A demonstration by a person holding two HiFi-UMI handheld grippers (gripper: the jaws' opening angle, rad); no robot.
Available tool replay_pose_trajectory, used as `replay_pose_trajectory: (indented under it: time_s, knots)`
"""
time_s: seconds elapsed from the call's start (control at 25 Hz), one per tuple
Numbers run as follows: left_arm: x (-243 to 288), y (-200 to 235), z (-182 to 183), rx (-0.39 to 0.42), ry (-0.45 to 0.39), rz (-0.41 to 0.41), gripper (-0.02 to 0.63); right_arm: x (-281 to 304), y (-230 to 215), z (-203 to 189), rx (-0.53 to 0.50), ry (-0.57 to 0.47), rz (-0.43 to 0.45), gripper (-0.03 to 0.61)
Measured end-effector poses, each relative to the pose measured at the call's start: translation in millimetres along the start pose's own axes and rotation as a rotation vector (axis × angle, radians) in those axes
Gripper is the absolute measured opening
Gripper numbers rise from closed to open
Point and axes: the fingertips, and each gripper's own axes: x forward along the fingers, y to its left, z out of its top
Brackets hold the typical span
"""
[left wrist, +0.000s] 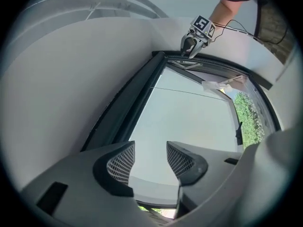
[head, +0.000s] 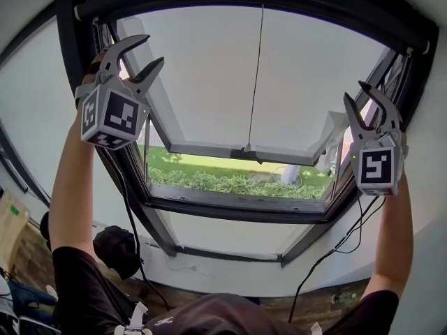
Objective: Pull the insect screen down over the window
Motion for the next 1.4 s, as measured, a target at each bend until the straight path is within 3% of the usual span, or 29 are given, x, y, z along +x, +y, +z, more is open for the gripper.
replay_pose_trajectory:
  time_s: [0.32, 0.76, 0.88, 1.0, 1.4]
  knots:
    - [31.1, 41.8, 16.5, 0.125, 0.038, 0.007, 0.192, 30.6, -51.0, 4.6, -0.156, 0.086, -0.024, 0.15]
    - [61.0, 66.0, 11.5, 0.132, 0.092, -0.009, 0.146, 62.1, -109.0, 13.4, -0.226, 0.142, -0.087, 0.124]
    - [66.6, 64.1, 8.8, 0.144, 0.113, -0.027, 0.146, 70.5, -113.0, 9.5, -0.252, 0.178, -0.08, 0.123]
    - [67.8, 65.8, 9.6, 0.143, 0.116, -0.026, 0.106, 77.5, -109.7, 6.3, -0.293, 0.201, -0.07, 0.095]
    - [76.5, 57.0, 8.2, 0.208, 0.144, -0.039, 0.107, 96.0, -103.0, 3.8, -0.346, 0.239, -0.063, 0.091]
